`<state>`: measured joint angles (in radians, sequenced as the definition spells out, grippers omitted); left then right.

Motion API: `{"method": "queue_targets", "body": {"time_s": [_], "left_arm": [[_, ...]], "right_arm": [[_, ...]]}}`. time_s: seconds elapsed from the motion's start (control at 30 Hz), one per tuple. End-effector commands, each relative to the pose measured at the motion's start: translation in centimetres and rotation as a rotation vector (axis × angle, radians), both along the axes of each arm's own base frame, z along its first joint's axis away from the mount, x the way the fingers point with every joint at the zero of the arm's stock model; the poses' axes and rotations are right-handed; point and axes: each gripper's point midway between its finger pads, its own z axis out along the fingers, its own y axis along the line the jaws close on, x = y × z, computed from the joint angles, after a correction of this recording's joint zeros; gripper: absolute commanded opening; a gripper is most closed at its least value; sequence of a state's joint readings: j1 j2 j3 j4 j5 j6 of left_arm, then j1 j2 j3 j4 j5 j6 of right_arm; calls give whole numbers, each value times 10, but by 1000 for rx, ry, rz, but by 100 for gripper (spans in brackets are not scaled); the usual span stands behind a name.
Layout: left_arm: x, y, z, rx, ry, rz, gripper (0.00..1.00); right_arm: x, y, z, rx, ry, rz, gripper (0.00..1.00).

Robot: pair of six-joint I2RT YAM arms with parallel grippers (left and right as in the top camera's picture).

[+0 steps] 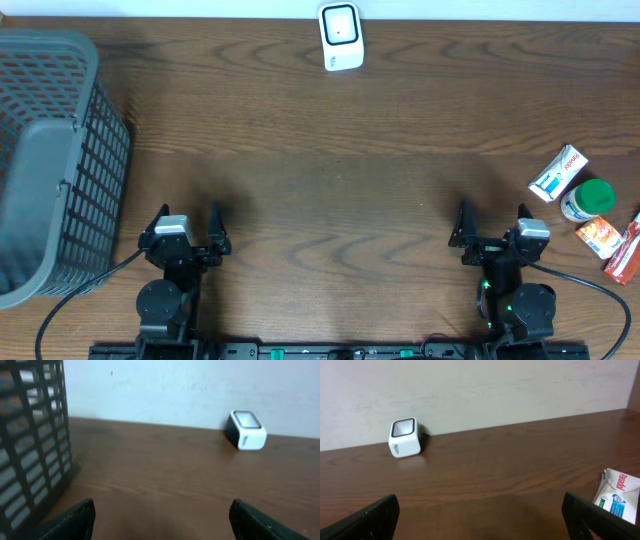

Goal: Scan the item barcode

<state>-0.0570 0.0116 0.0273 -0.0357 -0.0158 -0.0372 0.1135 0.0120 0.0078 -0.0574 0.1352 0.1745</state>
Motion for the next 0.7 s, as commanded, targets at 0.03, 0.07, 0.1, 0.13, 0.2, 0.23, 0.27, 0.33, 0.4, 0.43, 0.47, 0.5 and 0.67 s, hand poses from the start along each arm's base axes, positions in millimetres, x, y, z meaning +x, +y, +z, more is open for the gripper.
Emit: {"method": "queue_targets", "body": {"time_s": [0.03,0.07,0.1,0.13,0.2,0.23,0.27,0.33,0.4,0.43,0.47,0.5,0.67], "left_arm": [[-1,11,-17,-68,43,57,86],[-1,13,-18,-70,45,65,86],[-1,15,-18,-70,44,73,86],[-1,16,-17,-69,44,79,86],[-1,17,-18,-69,44,84,86],[-1,16,-18,-69,46,81,86],[-1,16,-18,-70,47,78,86],[-1,13,-18,-73,48,65,86],[-1,13,-19,-92,50,65,86],[-1,13,-19,-95,50,65,86],[-1,13,-19,-97,50,66,86],[-1,13,-19,-97,50,65,86],[-1,13,-19,-97,49,64,86]], "right_arm": [[0,-1,0,-11,-2,-6,99],[0,-1,0,-11,-2,-6,99],[0,-1,0,-11,-2,-6,99],[0,-1,0,-11,-2,-6,99],[0,-1,0,-11,-2,-6,99],[0,-1,0,-11,-2,-6,99],[0,-1,0,-11,-2,-6,99],[0,-1,0,-11,-2,-6,99],[0,-1,0,-11,-2,-6,99],[0,-1,0,-11,-2,-6,99],[0,-1,0,-11,-2,-6,99],[0,-1,0,-11,-2,-6,99],[0,-1,0,-11,-2,-6,99]]}}
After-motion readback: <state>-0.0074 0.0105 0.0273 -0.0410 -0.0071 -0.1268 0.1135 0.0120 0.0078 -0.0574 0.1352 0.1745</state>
